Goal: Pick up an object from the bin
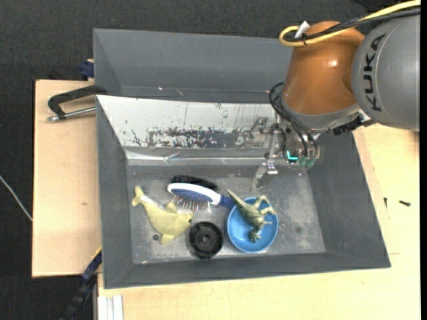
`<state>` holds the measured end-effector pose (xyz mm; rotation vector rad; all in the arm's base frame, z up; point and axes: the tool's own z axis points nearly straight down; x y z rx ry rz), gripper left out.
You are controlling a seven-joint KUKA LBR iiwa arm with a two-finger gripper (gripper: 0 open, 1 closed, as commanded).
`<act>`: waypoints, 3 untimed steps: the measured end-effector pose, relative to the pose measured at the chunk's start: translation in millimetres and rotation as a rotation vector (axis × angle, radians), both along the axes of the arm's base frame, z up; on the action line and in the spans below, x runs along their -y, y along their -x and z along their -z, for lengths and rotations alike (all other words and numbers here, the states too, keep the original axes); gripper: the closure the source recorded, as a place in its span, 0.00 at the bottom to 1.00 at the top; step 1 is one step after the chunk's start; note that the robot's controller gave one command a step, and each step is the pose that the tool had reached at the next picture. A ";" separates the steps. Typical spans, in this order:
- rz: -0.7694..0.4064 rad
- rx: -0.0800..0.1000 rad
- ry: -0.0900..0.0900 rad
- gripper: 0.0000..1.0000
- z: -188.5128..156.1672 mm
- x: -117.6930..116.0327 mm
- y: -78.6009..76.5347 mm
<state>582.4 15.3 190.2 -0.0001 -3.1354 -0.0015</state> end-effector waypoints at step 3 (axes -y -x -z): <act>0.422 0.016 0.000 0.00 81.1 2.2 61.4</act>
Offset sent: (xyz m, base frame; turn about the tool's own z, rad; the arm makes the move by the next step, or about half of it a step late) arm -0.0661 -0.0127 -0.1202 0.0002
